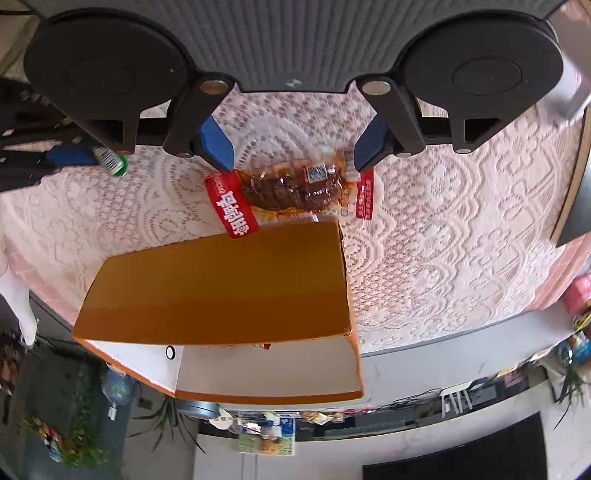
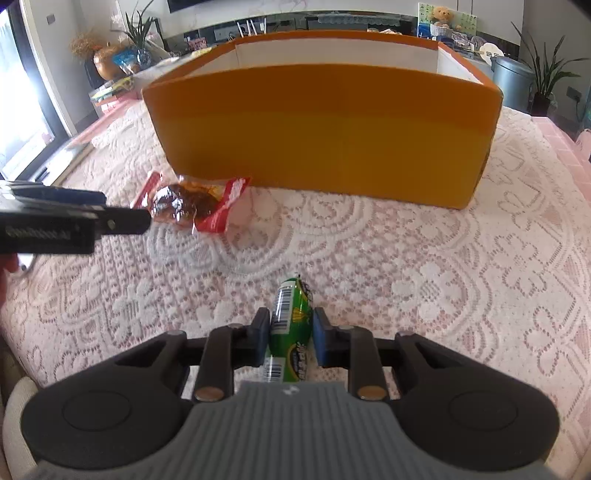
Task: Organize snacks
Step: 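Close right gripper on green tube while left gripper approaches red meat snack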
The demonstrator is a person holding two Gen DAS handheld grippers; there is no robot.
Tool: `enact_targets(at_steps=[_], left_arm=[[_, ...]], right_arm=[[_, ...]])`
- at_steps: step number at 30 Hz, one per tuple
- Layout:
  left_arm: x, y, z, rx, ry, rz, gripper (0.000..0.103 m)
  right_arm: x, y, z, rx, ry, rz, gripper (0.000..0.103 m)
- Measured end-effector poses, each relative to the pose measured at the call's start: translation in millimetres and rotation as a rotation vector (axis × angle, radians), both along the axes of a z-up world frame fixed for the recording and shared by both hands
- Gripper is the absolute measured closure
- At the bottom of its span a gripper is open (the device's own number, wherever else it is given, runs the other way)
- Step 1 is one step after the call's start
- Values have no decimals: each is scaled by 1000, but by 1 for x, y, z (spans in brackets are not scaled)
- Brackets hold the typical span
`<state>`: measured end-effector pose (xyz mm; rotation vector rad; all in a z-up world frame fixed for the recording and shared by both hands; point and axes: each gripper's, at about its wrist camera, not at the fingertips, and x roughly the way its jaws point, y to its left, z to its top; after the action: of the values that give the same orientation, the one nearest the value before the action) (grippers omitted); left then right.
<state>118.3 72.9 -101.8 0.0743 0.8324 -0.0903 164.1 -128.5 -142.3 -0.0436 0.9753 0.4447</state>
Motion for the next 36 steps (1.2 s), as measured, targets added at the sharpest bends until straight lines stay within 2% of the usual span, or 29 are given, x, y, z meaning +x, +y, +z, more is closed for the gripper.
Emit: enact_targets(at_steps=[3,6,9,15,22,26,29,32,34,36], left_arm=[[12,10,-3,-33,-13,3,17],[25,23,-3,-105,-33,17,17],[40,33,-8,-178,-17,40,17],[55,24,-23,-172,54,1,27],[36,16,-17,-199,141,-25,37],[20,2,-14,-223,188,-123,38],[12,-8,-14,-181,206,-166,37],[8,-12,-16,-156,215,-52,35],[2,-15,-17,-205,204,50,27],[-5,-20,-17,-259,186,110,26]], right_arm=[[9,-2,2,18,-13,-16,81],[15,-3,3,29,-31,-21,81],[19,-4,-2,45,-31,-21,81],[21,-3,-6,51,-35,-3,81],[23,-7,-9,77,-22,-12,81],[22,-10,-9,81,-20,-18,81],[22,-13,-9,81,-18,-26,81],[21,-16,-9,82,-14,-35,81],[21,-16,-9,84,-12,-37,81],[21,-15,-9,81,-14,-35,81]])
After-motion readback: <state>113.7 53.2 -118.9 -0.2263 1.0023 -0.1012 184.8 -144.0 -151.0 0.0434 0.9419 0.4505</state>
